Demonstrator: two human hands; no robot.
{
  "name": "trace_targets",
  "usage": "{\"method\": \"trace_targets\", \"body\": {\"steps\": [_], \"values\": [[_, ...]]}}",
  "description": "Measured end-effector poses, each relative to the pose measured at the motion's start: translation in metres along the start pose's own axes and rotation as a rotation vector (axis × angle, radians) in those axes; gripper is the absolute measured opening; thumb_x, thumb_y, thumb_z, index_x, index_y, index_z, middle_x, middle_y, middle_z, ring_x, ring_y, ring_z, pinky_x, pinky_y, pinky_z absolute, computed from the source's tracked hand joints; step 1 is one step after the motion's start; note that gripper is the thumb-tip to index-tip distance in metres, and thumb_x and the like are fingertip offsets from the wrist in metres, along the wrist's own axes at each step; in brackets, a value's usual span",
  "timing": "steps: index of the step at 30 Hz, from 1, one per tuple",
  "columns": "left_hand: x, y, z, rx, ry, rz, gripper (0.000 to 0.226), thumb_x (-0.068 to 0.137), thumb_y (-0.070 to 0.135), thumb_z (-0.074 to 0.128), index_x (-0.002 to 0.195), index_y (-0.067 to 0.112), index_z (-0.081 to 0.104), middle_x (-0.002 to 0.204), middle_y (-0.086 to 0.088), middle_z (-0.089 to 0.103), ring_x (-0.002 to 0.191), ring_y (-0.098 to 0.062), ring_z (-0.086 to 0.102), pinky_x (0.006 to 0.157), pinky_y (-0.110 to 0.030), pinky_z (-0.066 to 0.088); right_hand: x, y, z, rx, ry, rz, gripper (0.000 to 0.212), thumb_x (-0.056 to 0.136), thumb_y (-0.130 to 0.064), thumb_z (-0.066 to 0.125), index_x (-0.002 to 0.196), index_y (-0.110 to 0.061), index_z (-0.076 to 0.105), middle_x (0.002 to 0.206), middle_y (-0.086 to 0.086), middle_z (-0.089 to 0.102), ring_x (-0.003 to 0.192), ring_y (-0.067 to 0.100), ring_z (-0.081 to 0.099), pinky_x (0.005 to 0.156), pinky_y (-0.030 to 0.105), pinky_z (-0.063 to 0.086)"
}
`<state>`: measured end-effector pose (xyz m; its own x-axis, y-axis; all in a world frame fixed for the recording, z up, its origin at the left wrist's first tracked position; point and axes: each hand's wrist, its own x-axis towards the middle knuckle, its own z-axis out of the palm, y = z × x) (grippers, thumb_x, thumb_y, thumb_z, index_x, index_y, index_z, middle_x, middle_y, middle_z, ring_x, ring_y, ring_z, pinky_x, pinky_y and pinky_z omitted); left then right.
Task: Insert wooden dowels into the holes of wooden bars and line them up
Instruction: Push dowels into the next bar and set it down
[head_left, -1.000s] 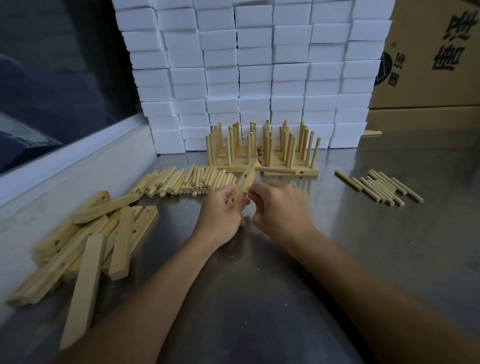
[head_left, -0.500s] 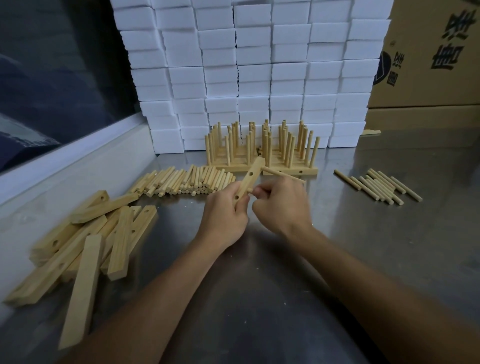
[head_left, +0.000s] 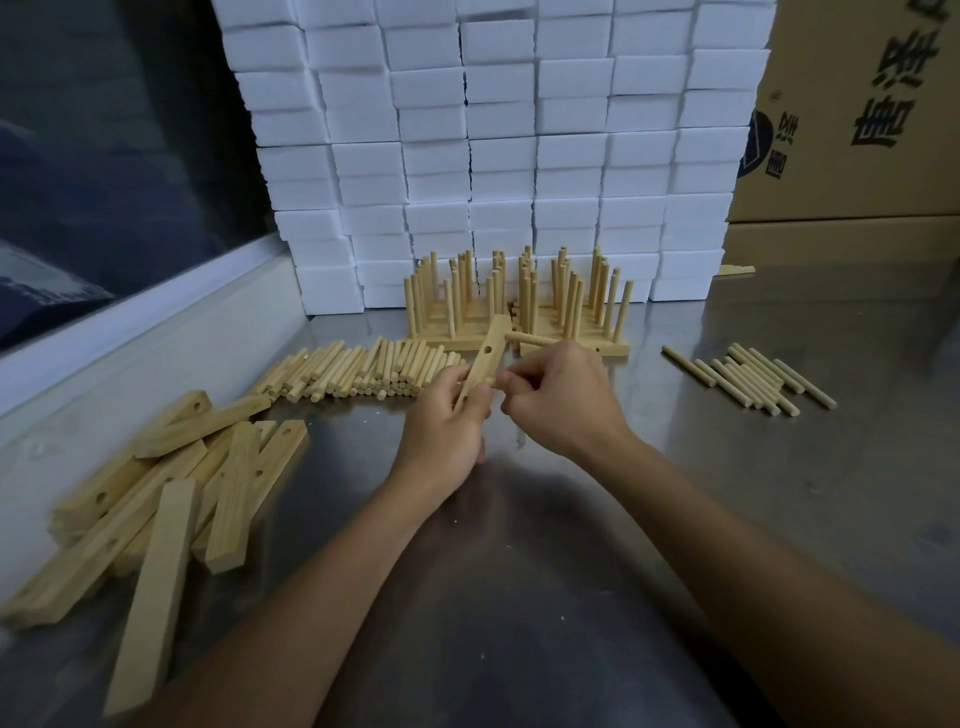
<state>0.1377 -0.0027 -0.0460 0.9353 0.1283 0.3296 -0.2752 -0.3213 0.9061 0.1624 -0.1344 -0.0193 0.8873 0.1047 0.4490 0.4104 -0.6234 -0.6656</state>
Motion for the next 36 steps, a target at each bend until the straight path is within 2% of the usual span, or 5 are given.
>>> {"method": "trace_targets", "body": {"steps": [5,13,19,25,36], "values": [[0.006,-0.001,-0.006,-0.198,0.076,-0.202,0.012,0.104,0.020,0.047,0.106,0.026,0.058,0.079,-0.002,0.055,0.043,-0.011,0.044,0.038,-0.021,0.032,0.001,-0.001,-0.007,-0.104,0.076,-0.178,0.013,0.089,-0.027,0.065,0.090,-0.023,0.078,0.078,-0.011,0.072,0.071,0.008,0.066,0.067,0.037,0.059],[0.020,-0.012,-0.041,-0.477,0.299,-0.316,0.018,0.103,0.011,0.043,0.109,0.005,0.059,0.078,-0.008,0.052,0.043,-0.013,0.045,0.034,-0.021,0.027,0.002,0.022,0.003,-0.039,-0.039,0.020,0.033,0.097,-0.036,0.057,0.073,-0.018,0.071,0.064,-0.001,0.069,0.059,0.012,0.066,0.066,0.040,0.061],[0.022,-0.017,-0.043,-0.594,0.291,-0.321,0.018,0.102,0.011,0.044,0.113,0.005,0.057,0.074,-0.008,0.054,0.047,-0.015,0.049,0.034,-0.022,0.032,0.009,0.030,0.027,-0.110,-0.188,0.060,0.019,0.095,-0.039,0.061,0.104,-0.025,0.071,0.087,-0.012,0.067,0.078,0.002,0.063,0.075,0.029,0.058],[0.025,-0.020,-0.043,-0.643,0.319,-0.342,0.014,0.101,0.011,0.046,0.105,0.008,0.059,0.070,-0.007,0.054,0.046,-0.015,0.051,0.036,-0.022,0.037,0.026,0.010,0.060,-0.191,-0.206,-0.002,0.041,0.088,-0.050,0.066,0.121,-0.027,0.059,0.106,-0.005,0.064,0.093,0.014,0.061,0.081,0.038,0.056],[0.027,-0.020,-0.043,-0.685,0.361,-0.348,0.014,0.100,0.010,0.047,0.102,0.009,0.060,0.067,-0.006,0.055,0.041,-0.013,0.051,0.036,-0.022,0.037,0.044,-0.001,0.068,-0.288,-0.261,0.106,0.015,0.084,-0.024,0.066,0.098,-0.018,0.066,0.092,0.001,0.065,0.086,0.020,0.064,0.079,0.041,0.059]]}}
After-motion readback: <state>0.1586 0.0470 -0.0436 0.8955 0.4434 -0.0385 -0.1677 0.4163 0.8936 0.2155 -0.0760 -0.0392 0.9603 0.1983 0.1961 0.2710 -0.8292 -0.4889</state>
